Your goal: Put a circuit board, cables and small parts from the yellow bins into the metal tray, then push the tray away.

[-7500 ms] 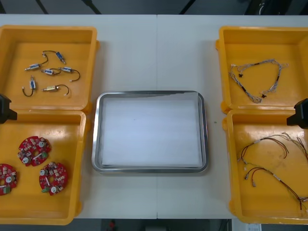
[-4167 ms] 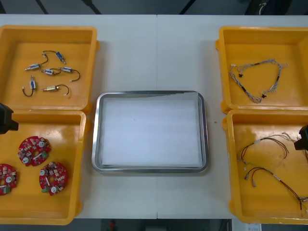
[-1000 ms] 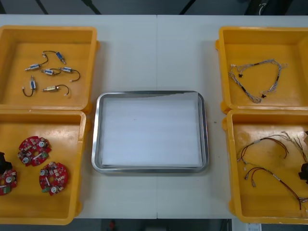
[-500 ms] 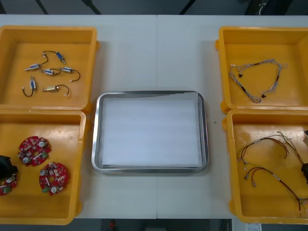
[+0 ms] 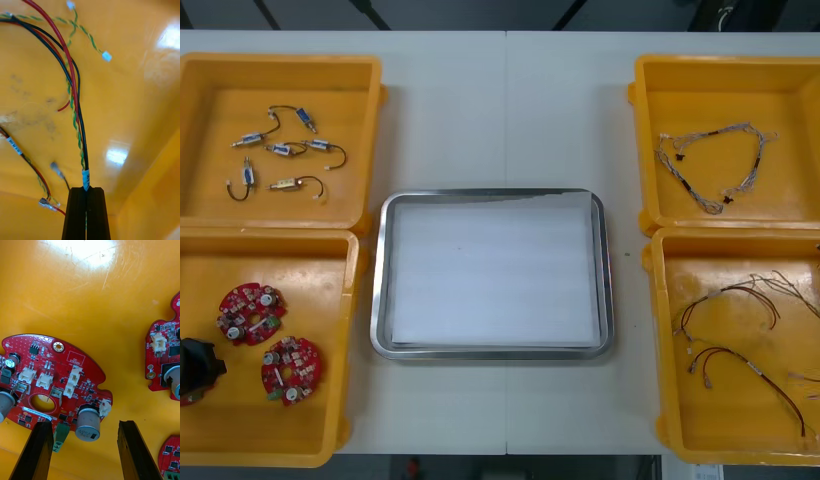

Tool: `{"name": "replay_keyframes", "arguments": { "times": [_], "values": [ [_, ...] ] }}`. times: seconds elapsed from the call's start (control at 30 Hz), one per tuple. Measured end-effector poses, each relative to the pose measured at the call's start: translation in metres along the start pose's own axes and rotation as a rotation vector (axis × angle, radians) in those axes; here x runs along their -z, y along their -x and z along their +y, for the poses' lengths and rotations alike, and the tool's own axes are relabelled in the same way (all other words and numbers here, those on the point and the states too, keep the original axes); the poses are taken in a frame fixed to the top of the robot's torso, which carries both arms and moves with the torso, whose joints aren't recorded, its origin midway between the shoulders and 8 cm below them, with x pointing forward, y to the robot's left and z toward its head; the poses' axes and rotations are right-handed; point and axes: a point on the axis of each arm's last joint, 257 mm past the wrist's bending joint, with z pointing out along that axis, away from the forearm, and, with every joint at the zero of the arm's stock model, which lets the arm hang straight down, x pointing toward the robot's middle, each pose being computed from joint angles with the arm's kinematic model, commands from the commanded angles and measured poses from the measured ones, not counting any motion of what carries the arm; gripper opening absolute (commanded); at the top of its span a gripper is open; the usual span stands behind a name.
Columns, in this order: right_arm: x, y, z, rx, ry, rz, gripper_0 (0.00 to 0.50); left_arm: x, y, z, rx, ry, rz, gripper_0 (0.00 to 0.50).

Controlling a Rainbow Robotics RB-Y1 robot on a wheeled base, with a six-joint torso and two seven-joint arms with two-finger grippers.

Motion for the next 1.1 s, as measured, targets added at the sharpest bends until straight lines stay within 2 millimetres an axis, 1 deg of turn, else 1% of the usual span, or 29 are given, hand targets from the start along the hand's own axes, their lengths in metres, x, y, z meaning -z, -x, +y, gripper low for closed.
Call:
{"name": "replay_keyframes", "arguments": {
  "times": [0.17,0.3,0.4,0.57,0.73,0.87,0.97,1.1],
  "values": [
    [0.021,0.005,0.006,0.037,-0.008,-0.005,0.000,0.000,0.002,0.001,-0.003,0.002,-0.006,0.500],
    [0.033,0.008,0.012,0.067,-0.006,0.007,0.000,-0.001,0.004,0.001,0.001,-0.005,-0.015,0.500],
    [0.042,0.013,0.019,0.088,0.010,0.010,0.000,-0.002,0.005,0.003,0.004,-0.006,-0.022,0.500],
    [0.058,0.026,0.033,0.126,0.060,0.012,0.000,-0.004,0.006,0.007,0.010,-0.002,-0.025,0.500],
    [0.076,0.036,0.041,0.165,0.080,0.020,0.000,-0.004,0.006,0.008,0.011,-0.001,-0.025,0.500],
    [0.090,0.055,0.043,0.186,0.064,-0.025,0.000,-0.005,0.006,0.008,0.012,0.000,-0.025,0.500],
    [0.100,0.070,0.046,0.204,0.057,-0.063,0.000,-0.005,0.006,0.008,0.014,-0.001,-0.024,0.451],
    [0.110,0.082,0.053,0.228,0.071,-0.097,0.000,-0.005,0.006,0.008,0.014,-0.001,-0.024,0.268]
  ]
}}
